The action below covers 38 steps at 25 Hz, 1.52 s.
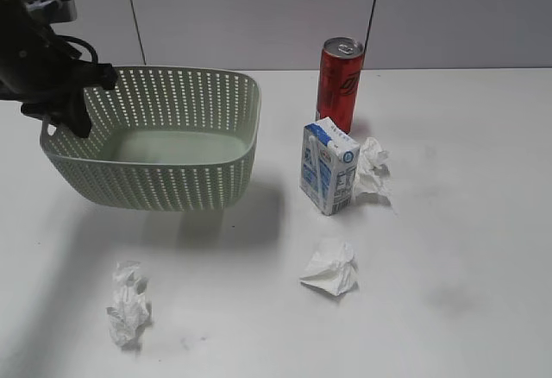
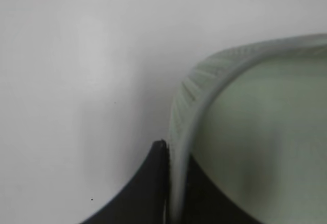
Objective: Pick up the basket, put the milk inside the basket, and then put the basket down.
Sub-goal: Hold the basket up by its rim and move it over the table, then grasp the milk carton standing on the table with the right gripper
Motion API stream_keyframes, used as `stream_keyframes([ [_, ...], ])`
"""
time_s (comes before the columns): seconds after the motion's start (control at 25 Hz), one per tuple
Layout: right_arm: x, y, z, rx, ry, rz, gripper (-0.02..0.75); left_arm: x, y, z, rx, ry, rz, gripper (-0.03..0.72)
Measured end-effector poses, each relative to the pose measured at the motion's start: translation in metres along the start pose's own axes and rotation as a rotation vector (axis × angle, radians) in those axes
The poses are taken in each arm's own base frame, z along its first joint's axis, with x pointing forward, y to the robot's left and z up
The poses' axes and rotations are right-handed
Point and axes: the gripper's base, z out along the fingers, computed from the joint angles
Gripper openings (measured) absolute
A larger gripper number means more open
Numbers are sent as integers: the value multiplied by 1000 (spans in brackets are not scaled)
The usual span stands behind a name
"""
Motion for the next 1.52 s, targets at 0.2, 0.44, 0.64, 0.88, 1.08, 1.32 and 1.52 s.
stream_keyframes([
  [0.2, -32, 3, 9, -22, -200, -22, 622, 0, 0, 0, 0, 1, 0, -15],
  [0.44, -75, 8, 60, -37, -150, -169, 647, 0, 0, 0, 0, 2, 0, -15],
  [0.64, -110, 19, 128, -137, 42, -193, 643, 0, 0, 0, 0, 3, 0, -15],
  [0.88, -143, 48, 216, -287, 272, -229, 631, 0, 0, 0, 1, 3, -1, -15],
  [1.08, -142, 110, 269, -432, 422, -328, 629, 0, 0, 0, 1, 3, -1, -15],
  [1.32, -121, 164, 326, -447, 676, -351, 626, 0, 0, 0, 1, 3, -3, -15],
  [1.52, -94, 178, 371, -415, 861, -325, 624, 0, 0, 0, 1, 3, -3, -15],
])
